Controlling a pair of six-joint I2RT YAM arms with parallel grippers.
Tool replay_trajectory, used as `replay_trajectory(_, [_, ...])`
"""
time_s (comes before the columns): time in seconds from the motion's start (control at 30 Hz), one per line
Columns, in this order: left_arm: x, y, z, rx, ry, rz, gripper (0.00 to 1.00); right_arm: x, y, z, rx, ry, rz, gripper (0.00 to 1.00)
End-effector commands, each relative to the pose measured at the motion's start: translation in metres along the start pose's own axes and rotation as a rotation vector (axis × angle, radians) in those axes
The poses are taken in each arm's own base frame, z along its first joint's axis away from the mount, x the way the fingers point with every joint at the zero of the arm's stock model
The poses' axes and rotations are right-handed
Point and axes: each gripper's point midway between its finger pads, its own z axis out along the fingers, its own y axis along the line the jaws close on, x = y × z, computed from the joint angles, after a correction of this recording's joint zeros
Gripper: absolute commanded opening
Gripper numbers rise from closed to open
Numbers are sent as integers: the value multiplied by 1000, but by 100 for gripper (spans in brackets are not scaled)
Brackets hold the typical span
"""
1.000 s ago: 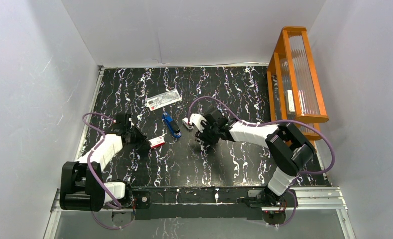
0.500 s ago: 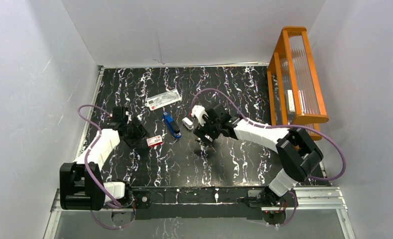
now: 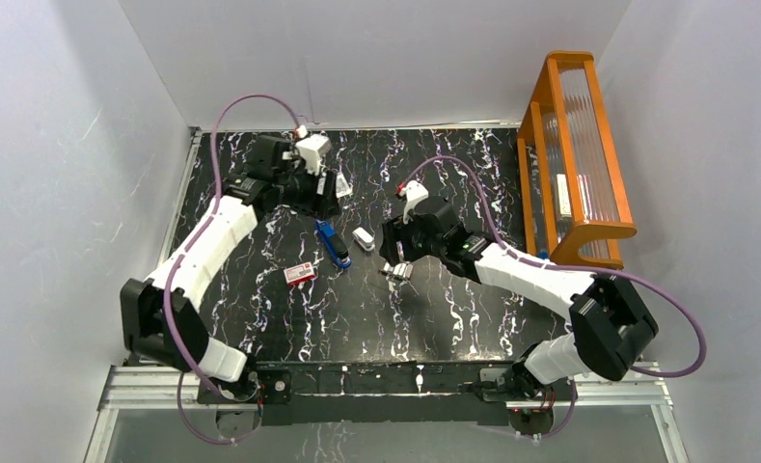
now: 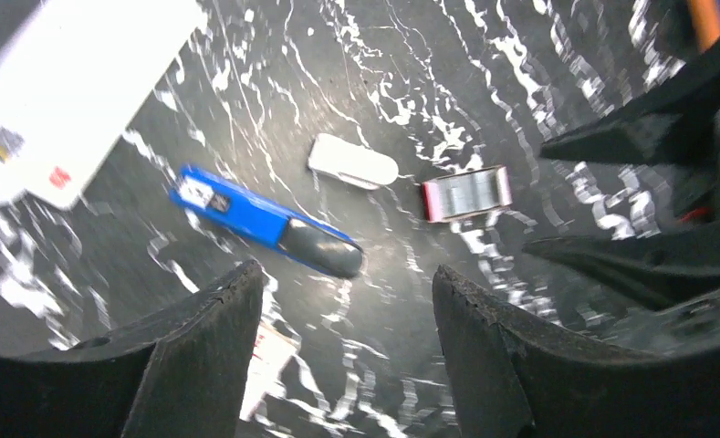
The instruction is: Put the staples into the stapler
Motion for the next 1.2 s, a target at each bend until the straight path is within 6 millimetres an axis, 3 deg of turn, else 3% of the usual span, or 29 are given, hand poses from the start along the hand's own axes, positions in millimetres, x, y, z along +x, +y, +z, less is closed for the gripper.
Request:
replay_trajectory(0.0, [19, 2, 25, 127, 94, 522, 64, -23, -2, -7, 51, -92, 170, 77])
replay_trajectory(0.13, [58, -10, 44, 296, 139, 877, 64, -13, -13, -16, 61, -77, 296, 77])
replay_trajectory(0.23, [62, -6, 52, 315, 148, 988, 63, 1, -23, -24, 56, -76, 405, 77])
replay_trajectory(0.3, [64, 9, 63, 281, 182, 1054, 62, 5, -22, -27, 15, -80, 452, 77])
replay_trajectory(0.43, [69, 32, 82, 234, 271, 1116, 62, 12, -25, -31, 12, -73, 468, 77])
replay_trajectory(0.63, [91, 33, 105, 317, 350, 1125, 57, 9, -29, -31, 20, -68, 444, 77])
replay_trajectory(0.77, [96, 24, 106, 349, 345, 1114, 51, 10, -28, -29, 14, -60, 439, 77])
replay_trajectory(0.93, [110, 11, 92, 369, 350, 1093, 47, 11, -25, -29, -1, -58, 442, 77])
replay_trajectory(1.17, [136, -34, 71, 447, 347, 959, 46, 15, -22, -29, -21, -44, 450, 76])
